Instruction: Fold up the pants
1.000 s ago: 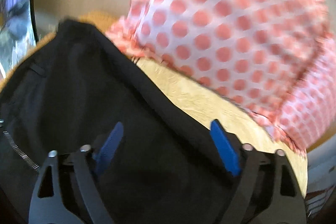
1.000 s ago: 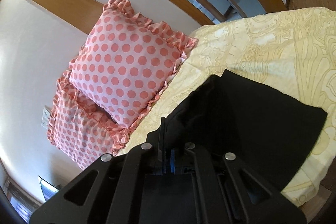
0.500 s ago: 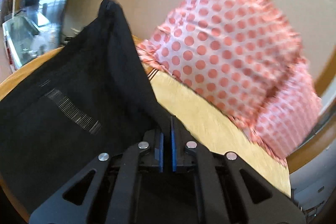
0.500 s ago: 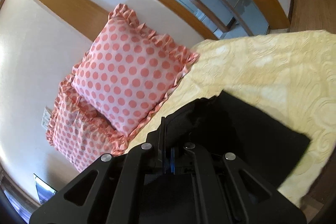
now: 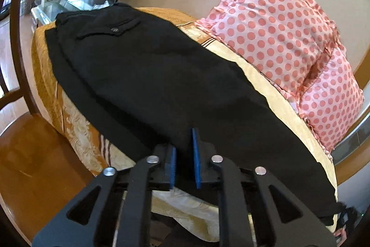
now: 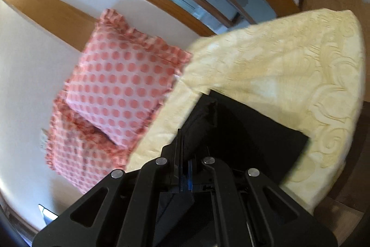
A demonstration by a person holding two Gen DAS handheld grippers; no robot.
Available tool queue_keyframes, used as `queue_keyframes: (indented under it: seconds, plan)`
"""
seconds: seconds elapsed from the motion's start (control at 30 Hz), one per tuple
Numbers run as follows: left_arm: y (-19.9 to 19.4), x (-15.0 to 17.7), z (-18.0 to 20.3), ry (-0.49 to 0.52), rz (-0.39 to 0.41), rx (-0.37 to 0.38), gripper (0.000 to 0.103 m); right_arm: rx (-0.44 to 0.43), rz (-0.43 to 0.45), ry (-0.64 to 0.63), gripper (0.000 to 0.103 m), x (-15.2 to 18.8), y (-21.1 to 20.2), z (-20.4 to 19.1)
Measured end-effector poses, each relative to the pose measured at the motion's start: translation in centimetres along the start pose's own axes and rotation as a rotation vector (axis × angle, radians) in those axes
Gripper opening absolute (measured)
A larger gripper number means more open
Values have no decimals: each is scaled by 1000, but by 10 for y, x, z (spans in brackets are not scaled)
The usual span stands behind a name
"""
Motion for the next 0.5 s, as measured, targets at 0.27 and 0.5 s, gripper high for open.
queue_keyframes:
  seconds: [0.27, 0.5]
  plan:
    - [-2, 2, -1, 15, -4, 17, 15, 29, -6, 75, 3, 6, -13, 25]
    - [-8, 3, 2, 51, 0, 43, 6, 25, 78, 46, 3, 6, -35, 16]
Point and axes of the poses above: each gripper's, at about its wrist camera, not at the fingertips, and y roughly the way its jaws point, z to its right, x to its underside, the point moved 6 cm from there along y, roughly the way its jaws point, and after that the axes turned 2 degrees about y, right-handed, at the moved point
